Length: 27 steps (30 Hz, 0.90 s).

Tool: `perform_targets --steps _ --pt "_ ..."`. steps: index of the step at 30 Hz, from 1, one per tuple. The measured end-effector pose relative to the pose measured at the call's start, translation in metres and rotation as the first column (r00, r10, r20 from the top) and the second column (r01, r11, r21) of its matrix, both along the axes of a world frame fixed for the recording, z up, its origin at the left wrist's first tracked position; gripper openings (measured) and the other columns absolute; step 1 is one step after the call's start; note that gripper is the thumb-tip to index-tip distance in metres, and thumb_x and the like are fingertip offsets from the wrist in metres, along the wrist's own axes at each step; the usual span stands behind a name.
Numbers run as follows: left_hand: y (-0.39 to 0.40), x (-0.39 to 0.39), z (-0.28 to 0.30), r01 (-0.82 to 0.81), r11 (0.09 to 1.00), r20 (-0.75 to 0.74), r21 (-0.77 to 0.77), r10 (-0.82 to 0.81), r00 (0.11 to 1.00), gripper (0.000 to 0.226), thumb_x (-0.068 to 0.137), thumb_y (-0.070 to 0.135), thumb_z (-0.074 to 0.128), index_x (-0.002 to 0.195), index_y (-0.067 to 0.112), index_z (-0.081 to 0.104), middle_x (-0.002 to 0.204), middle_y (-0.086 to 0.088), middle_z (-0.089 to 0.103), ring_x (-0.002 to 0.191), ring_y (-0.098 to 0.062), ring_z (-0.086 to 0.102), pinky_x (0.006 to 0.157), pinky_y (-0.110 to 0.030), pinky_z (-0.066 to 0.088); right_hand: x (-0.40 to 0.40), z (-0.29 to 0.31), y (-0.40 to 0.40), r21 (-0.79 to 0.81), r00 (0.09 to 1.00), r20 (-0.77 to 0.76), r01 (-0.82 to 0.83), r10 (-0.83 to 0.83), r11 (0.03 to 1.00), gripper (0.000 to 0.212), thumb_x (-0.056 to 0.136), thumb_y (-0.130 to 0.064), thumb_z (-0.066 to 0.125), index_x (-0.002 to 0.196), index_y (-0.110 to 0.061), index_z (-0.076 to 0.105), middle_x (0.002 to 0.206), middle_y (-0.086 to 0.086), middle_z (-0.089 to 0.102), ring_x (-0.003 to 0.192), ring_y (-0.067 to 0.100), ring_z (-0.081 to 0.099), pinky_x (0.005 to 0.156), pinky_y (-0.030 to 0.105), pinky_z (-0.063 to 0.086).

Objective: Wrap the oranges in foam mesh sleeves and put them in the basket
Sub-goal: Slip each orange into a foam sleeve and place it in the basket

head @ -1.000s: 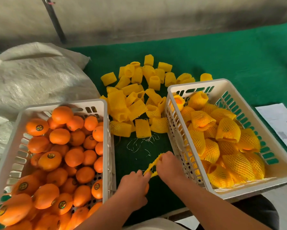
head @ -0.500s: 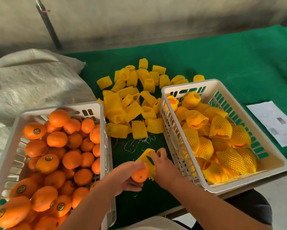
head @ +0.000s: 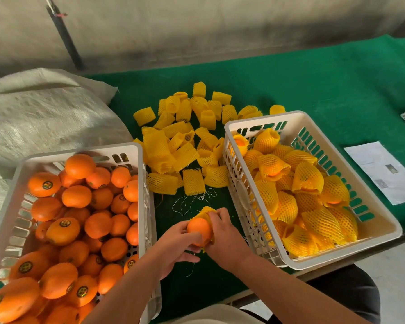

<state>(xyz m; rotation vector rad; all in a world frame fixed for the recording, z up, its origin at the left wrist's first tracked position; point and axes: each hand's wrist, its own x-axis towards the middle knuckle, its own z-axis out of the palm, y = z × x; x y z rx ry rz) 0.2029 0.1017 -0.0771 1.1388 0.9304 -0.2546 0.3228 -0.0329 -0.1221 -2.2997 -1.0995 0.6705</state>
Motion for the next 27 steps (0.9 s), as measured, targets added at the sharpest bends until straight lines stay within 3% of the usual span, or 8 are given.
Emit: perform_targets --steps 4,7,9,11,17,22,27 --pt "-0.005 0.001 -0.003 0.076 0.949 -0.027 0.305 -0.071 0.997 0.080 0.075 0.032 0.091 0.144 0.028 0.049 0.130 0.001 0.051 0.097 -0.024 0.069 0.065 -0.023 0.059 -0.004 0.008 -0.004 0.031 1.000 0.007 -0.013 0.013 0.999 0.071 0.088 -0.034 0.081 0.140 -0.034 0.032 0.143 -0.010 0.021 0.095 0.010 0.057 0.080 0.010 0.044" --pt "-0.007 0.000 -0.007 0.122 0.746 -0.058 0.655 -0.111 0.992 0.078 0.072 0.053 0.089 0.138 0.028 0.056 0.130 0.011 0.041 0.107 -0.016 0.058 0.078 -0.025 0.058 -0.009 0.021 -0.004 0.090 1.000 -0.009 0.013 -0.013 0.996 0.066 0.090 -0.032 0.079 0.139 -0.034 0.034 0.143 -0.010 0.021 0.101 0.011 0.059 0.087 0.015 0.052" --pt "-0.010 -0.001 -0.007 0.080 0.627 -0.035 0.775 -0.084 0.996 0.077 0.072 0.056 0.087 0.137 0.027 0.058 0.132 0.014 0.044 0.114 -0.009 0.051 0.088 -0.019 0.047 -0.013 0.031 -0.003 0.122 0.999 -0.033 0.044 -0.040 0.992 0.067 0.090 -0.029 0.079 0.140 -0.035 0.035 0.141 -0.011 0.022 0.105 0.014 0.060 0.091 0.019 0.056" --pt "-0.015 -0.001 -0.005 0.011 0.589 0.020 0.808 -0.045 0.999 0.075 0.074 0.053 0.088 0.137 0.030 0.055 0.128 0.016 0.051 0.112 -0.006 0.051 0.085 -0.014 0.041 -0.019 0.040 -0.001 0.147 0.997 -0.052 0.068 -0.061 0.987 0.068 0.088 -0.029 0.081 0.140 -0.035 0.037 0.140 -0.013 0.022 0.106 0.013 0.060 0.091 0.016 0.055" --pt "-0.018 -0.001 0.002 -0.078 0.603 0.094 0.794 0.005 0.996 0.070 0.072 0.054 0.088 0.130 0.034 0.054 0.113 0.018 0.056 0.104 -0.009 0.058 0.077 -0.011 0.042 -0.028 0.056 0.000 0.153 0.993 -0.063 0.107 -0.099 0.982 0.070 0.088 -0.035 0.081 0.144 -0.034 0.039 0.140 -0.013 0.023 0.107 0.012 0.059 0.093 0.021 0.057" --pt "-0.019 -0.001 0.005 -0.108 0.537 0.098 0.836 0.047 0.994 0.070 0.069 0.054 0.090 0.124 0.039 0.049 0.116 0.018 0.052 0.102 -0.005 0.052 0.075 -0.009 0.035 -0.034 0.063 -0.003 0.193 0.995 -0.055 0.097 -0.087 0.976 0.074 0.089 -0.034 0.077 0.150 -0.036 0.035 0.132 -0.022 0.020 0.101 0.005 0.056 0.087 0.006 0.051" --pt "-0.018 -0.004 0.004 -0.034 0.475 0.053 0.879 -0.027 0.998 0.072 0.070 0.052 0.091 0.122 0.043 0.042 0.119 0.022 0.040 0.105 -0.004 0.047 0.072 -0.007 0.030 -0.038 0.067 -0.004 0.208 0.998 -0.036 0.059 -0.052 0.976 0.077 0.092 -0.032 0.075 0.154 -0.037 0.030 0.135 -0.023 0.018 0.101 0.001 0.054 0.086 -0.002 0.043"
